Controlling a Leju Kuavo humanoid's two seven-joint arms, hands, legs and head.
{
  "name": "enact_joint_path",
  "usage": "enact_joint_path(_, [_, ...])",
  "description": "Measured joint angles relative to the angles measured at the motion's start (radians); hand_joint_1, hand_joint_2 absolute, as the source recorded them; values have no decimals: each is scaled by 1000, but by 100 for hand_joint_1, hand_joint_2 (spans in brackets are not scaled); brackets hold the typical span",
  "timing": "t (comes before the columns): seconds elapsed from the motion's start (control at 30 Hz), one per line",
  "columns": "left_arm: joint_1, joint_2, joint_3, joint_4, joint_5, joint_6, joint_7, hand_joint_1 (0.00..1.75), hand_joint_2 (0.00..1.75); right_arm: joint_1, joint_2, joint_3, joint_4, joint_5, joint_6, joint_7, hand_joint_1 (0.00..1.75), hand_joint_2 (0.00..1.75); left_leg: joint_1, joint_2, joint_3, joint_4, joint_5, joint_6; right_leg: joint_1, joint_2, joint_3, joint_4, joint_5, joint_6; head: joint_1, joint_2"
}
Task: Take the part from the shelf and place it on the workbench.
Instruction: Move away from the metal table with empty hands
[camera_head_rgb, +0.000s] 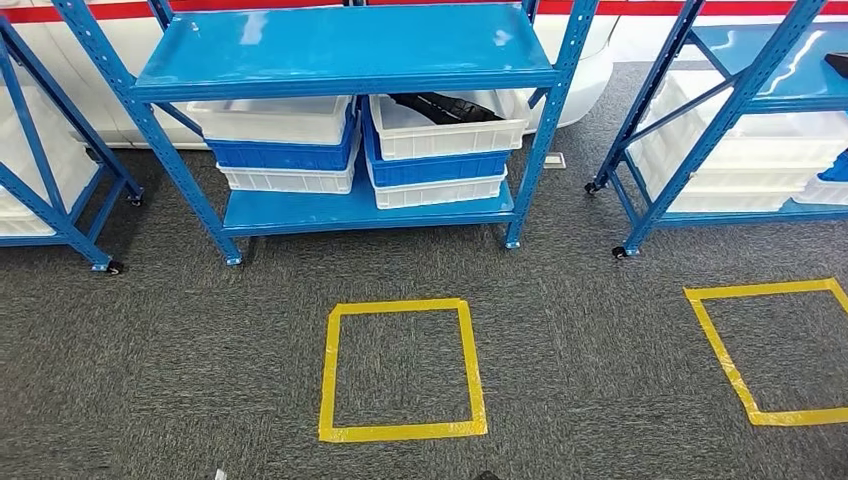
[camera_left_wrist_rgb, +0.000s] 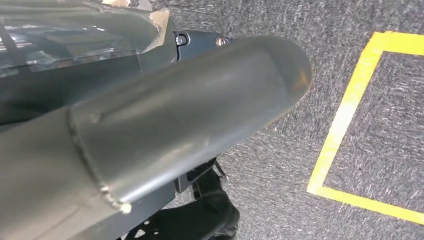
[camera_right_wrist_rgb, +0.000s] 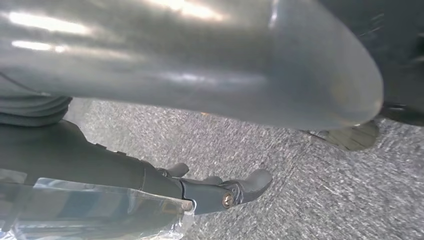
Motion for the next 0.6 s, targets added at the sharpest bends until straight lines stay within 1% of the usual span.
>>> enact_joint_path(0.03, [1, -1, 0, 0, 0, 3, 0, 0, 0, 1, -1, 0, 0, 1, 0, 1, 0, 0, 2, -4, 3, 2, -4, -4, -4, 0, 23, -58, 31, 13, 0, 0])
enact_joint_path(0.07, [1, -1, 0, 0, 0, 5, -1, 0, 0, 1, -1, 0, 0, 1, 0, 2, 0, 0, 3, -8, 6, 6, -10, -10, -9, 0, 56, -135, 65, 24, 0, 0])
enact_joint_path(0.1, [0, -2, 0, 0, 0, 6, -2, 0, 0, 0, -1, 0, 0, 2, 0, 2, 0, 0, 1, -11, 8, 10, -18, -16, -11, 1, 87, -201, 89, 27, 0, 0])
enact_joint_path(0.13, [0, -2, 0, 0, 0, 6, -2, 0, 0, -1, 0, 0, 0, 3, 0, 2, 0, 0, -1, -12, 10, 14, -26, -23, -12, 2, 110, -246, 103, 22, 0, 0])
enact_joint_path(0.17, [0, -2, 0, 0, 0, 6, -2, 0, 0, -2, 0, 0, 0, 4, 0, 2, 0, 0, -2, -13, 10, 17, -32, -28, -11, 3, 121, -265, 105, 12, -1, 0])
enact_joint_path(0.2, [0, -2, 0, 0, 0, 7, -2, 0, 0, -3, 1, 0, 0, 4, 0, 3, 0, 0, -3, -14, 11, 18, -37, -33, -7, 4, 123, -264, 102, -1, -1, 0])
enact_joint_path(0.23, [0, -2, 0, 0, 0, 8, -2, 0, 0, -4, 1, 0, 0, 5, 0, 4, 0, 0, 0, -14, 12, 18, -41, -37, -8, 4, 126, -263, 100, -12, -2, 0])
enact_joint_path(0.27, [0, -2, 0, 0, 0, 9, -2, 0, 0, -4, 1, 0, 0, 6, 0, 5, 0, 0, 3, -11, 12, 25, -46, -41, -8, 4, 130, -264, 97, -20, -2, 0])
enact_joint_path(0.3, [-1, -2, 0, -1, 0, 10, -2, 0, 0, -5, 1, 0, 0, 8, 0, 6, 0, 0, 5, -7, 3, 47, -57, -46, -9, 4, 136, -265, 94, -27, -3, 0])
enact_joint_path(0.33, [-2, -2, 0, -1, 0, 12, -2, 0, 0, -5, 1, 0, 0, 9, 0, 7, 0, 0, 7, -2, -17, 89, -75, -52, -11, 3, 143, -266, 89, -34, -4, 0])
enact_joint_path(0.37, [-1, -2, 0, -1, 0, 13, -2, 0, 0, -6, 1, 0, 0, 11, 1, 8, 0, 0, 7, 4, -53, 154, -100, -56, -10, 3, 150, -266, 84, -40, -5, 0])
enact_joint_path(0.4, [0, -2, 0, -1, 0, 14, -2, 0, 0, -7, 1, 0, 0, 12, 2, 9, 0, 0, 8, 8, -99, 230, -125, -60, -8, 2, 156, -266, 77, -44, -5, 0])
enact_joint_path(0.43, [1, -3, 0, -1, 0, 15, -2, 0, 0, -6, 1, 0, 0, 13, 2, 11, 0, 0, 8, 10, -145, 296, -140, -62, -7, 2, 163, -266, 70, -46, -5, 0])
enact_joint_path(0.47, [4, -3, 0, -1, 0, 17, -2, 0, 0, -6, 0, 0, 0, 14, 3, 12, 0, 0, 8, 10, -179, 333, -137, -61, -5, 2, 171, -266, 63, -46, -5, 0])
enact_joint_path(0.5, [6, -3, 0, -1, 0, 18, -2, 0, 0, -5, 0, 0, 0, 14, 3, 12, 0, 0, 7, 10, -193, 330, -110, -57, -3, 3, 181, -266, 54, -46, -5, 0])
enact_joint_path(0.53, [7, -3, 0, -1, 0, 18, -2, 0, 0, -4, 0, 0, 0, 15, 3, 13, 0, 0, 6, 10, -187, 285, -65, -49, -1, 3, 194, -266, 45, -46, -5, 0])
enact_joint_path(0.57, [7, -3, 0, -1, 0, 20, -2, 0, 0, -5, 1, 0, 0, 16, 3, 13, 0, 0, 2, 11, -164, 211, -10, -38, 1, 4, 205, -268, 35, -45, -5, 0])
enact_joint_path(0.6, [7, -1, 0, -1, 0, 20, -2, 0, 0, -5, 3, 0, 0, 16, 4, 13, 0, 0, -3, 14, -139, 141, 26, -25, 3, 3, 215, -270, 25, -43, -5, 0])
